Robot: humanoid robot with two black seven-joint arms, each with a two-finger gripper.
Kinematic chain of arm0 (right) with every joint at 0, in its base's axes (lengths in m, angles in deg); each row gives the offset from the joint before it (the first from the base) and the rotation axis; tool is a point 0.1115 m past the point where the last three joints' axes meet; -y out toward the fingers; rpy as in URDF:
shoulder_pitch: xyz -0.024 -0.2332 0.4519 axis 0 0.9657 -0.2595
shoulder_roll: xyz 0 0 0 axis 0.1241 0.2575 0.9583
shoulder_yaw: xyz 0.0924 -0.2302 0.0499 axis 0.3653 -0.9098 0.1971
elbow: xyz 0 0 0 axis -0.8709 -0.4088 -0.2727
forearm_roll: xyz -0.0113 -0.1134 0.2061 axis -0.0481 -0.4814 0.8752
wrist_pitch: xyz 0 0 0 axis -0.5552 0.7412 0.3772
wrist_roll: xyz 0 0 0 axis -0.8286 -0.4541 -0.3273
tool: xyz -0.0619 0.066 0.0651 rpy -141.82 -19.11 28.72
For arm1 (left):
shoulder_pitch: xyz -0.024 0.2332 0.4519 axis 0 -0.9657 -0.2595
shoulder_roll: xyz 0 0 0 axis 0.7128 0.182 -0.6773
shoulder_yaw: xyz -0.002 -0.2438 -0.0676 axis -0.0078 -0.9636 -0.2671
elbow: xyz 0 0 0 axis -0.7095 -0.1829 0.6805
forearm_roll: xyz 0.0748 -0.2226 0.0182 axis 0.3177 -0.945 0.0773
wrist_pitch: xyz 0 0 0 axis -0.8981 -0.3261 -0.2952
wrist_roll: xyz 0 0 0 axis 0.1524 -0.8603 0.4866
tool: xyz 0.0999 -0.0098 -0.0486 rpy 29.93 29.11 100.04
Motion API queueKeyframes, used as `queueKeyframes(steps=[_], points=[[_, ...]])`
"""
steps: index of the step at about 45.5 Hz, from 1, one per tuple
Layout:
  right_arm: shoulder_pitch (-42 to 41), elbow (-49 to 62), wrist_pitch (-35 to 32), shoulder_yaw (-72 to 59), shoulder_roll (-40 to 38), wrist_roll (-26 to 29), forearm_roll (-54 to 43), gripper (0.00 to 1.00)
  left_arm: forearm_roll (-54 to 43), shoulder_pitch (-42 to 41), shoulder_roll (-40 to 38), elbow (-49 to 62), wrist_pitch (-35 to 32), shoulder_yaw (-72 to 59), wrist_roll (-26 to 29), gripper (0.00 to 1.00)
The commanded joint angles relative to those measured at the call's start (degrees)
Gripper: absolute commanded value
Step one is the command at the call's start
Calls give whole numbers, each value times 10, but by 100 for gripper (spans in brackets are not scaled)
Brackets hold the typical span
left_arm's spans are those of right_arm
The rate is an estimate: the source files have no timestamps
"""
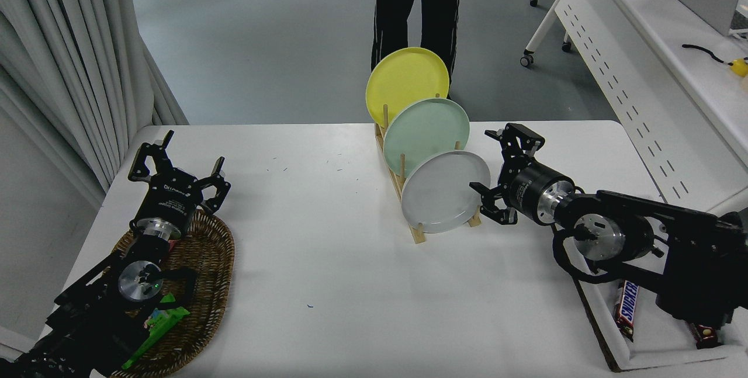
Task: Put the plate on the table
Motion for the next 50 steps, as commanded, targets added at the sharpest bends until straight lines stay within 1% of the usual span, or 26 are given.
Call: queueKeyframes(steps=[1, 7, 12, 25, 31, 38, 42, 50], points=[[-9, -61, 12, -34, -28, 0, 5, 100, 0, 0, 0, 0, 0, 0, 0, 100], [-3, -31, 13, -31, -57, 0, 3, 100, 0, 0, 0, 0, 0, 0, 0, 100], [-13, -9, 15, -31, -59, 0, 5, 100, 0, 0, 0, 0, 0, 0, 0, 100], [-31, -9, 12, -30, -55, -1, -5, 100, 0, 0, 0, 0, 0, 0, 0, 100], [-70, 5, 7, -49, -29, 0, -6, 100, 0, 0, 0, 0, 0, 0, 0, 100], [-99, 23, 17, -77, -14, -1, -6, 100, 0, 0, 0, 0, 0, 0, 0, 100], [-105, 24, 12, -89, 2, -1, -3, 100, 0, 0, 0, 0, 0, 0, 0, 100], [-100, 22, -8, -92, 4, 0, 2, 100, 0, 0, 0, 0, 0, 0, 0, 100]])
